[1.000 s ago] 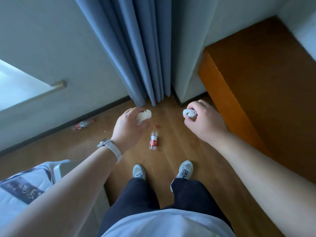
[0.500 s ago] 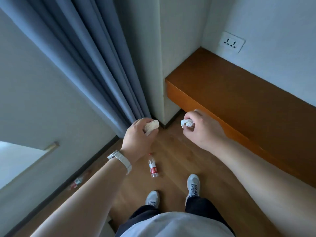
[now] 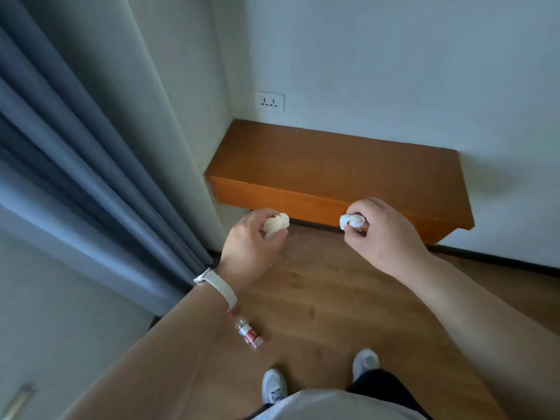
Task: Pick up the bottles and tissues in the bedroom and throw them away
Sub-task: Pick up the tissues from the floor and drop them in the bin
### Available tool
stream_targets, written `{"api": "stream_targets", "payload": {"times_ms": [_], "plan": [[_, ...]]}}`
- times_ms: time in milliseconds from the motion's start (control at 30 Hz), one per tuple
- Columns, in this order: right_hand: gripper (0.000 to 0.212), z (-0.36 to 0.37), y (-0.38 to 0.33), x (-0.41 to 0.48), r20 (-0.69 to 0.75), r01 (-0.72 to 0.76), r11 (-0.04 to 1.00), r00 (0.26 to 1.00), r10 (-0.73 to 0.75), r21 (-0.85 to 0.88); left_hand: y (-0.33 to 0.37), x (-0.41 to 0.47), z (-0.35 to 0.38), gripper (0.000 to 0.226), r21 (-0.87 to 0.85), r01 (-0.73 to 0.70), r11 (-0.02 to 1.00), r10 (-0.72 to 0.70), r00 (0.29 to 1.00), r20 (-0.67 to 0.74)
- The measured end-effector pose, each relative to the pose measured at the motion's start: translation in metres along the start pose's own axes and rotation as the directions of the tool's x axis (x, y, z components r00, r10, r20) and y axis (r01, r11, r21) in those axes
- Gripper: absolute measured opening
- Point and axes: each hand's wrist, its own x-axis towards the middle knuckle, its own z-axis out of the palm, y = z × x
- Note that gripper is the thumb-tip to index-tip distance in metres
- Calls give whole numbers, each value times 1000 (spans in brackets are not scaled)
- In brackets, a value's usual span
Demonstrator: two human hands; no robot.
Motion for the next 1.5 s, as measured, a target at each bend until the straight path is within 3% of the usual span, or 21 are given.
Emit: {"api": "stream_targets", "payload": {"times_ms": [133,400,633,833,1000,1233,1500], "plan": [[20,-39,29,-41,-70,-74,996,995,71,-40,43,-13,22,25,-20,-128,992,129,990,56],[15,-117,112,-132,-143,-183,983,973,183,14,146,-61,92,26,-37,-234,971,237,962,135],[9,-198,214,-242,-204,-391,915,892,403,98,253,-111,186,26,-57,-369,928,370,888,274],[15,-253,271,-337,-289,-571,809,759,584,136,341,-152,267,24,-149,-448,881,471,806,360],[18,-285,303,-405,-355,-708,684,602,715,177,404,-183,327,21,-227,-518,825,561,697,448],[16,-314,333,-477,-448,-792,561,422,788,242,474,-205,399,20,-395,-554,733,672,498,549],[9,-343,385,-505,-536,-894,340,142,833,292,536,-197,515,24,-508,-562,653,736,312,601]]}}
